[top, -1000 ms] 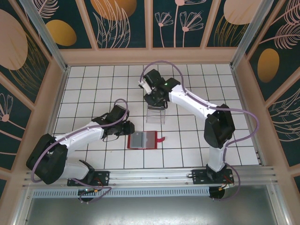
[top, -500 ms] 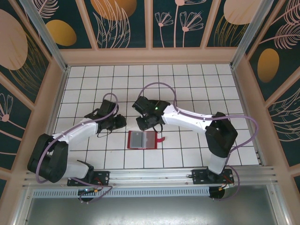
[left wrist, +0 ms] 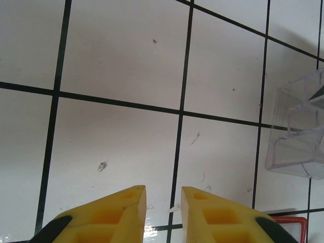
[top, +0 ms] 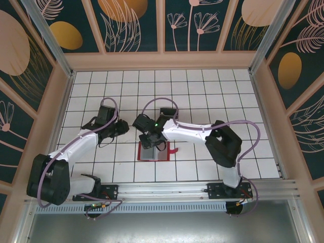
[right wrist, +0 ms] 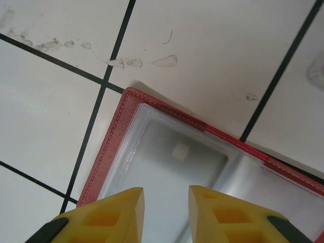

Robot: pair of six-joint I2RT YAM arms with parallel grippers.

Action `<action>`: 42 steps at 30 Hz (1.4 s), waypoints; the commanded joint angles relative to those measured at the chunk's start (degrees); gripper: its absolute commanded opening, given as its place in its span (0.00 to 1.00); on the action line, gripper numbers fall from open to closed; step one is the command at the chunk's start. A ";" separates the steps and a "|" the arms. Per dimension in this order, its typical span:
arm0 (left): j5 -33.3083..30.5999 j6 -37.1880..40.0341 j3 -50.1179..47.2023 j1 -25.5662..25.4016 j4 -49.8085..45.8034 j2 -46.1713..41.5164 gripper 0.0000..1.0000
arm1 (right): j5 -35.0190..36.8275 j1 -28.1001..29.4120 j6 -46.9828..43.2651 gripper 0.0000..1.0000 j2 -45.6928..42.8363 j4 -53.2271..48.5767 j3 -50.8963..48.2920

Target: Take the credit cards out of the card holder

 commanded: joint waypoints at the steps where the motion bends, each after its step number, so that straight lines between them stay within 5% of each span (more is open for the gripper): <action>1: 1.30 1.33 -1.81 1.40 0.30 -1.17 0.26 | 1.52 1.51 2.26 0.31 2.32 -2.30 3.17; 13: 2.09 1.39 -2.02 2.54 1.14 -1.41 0.26 | 5.16 3.23 2.44 0.49 8.85 -7.43 9.62; 22: 3.12 0.98 -2.49 2.52 1.23 -1.44 0.27 | 6.03 3.77 2.52 0.52 11.03 -8.86 9.64; 27: 3.33 0.89 -2.40 2.49 0.53 -1.97 0.27 | 6.87 4.15 2.45 0.42 11.70 -8.62 9.09; 36: 5.74 0.66 -1.99 2.56 -0.70 -2.47 0.27 | 8.67 4.26 2.26 0.09 10.63 -7.97 9.60; 42: 6.83 0.80 -1.86 1.84 -2.50 -3.23 0.27 | 6.69 4.23 1.74 0.00 9.15 -5.33 11.30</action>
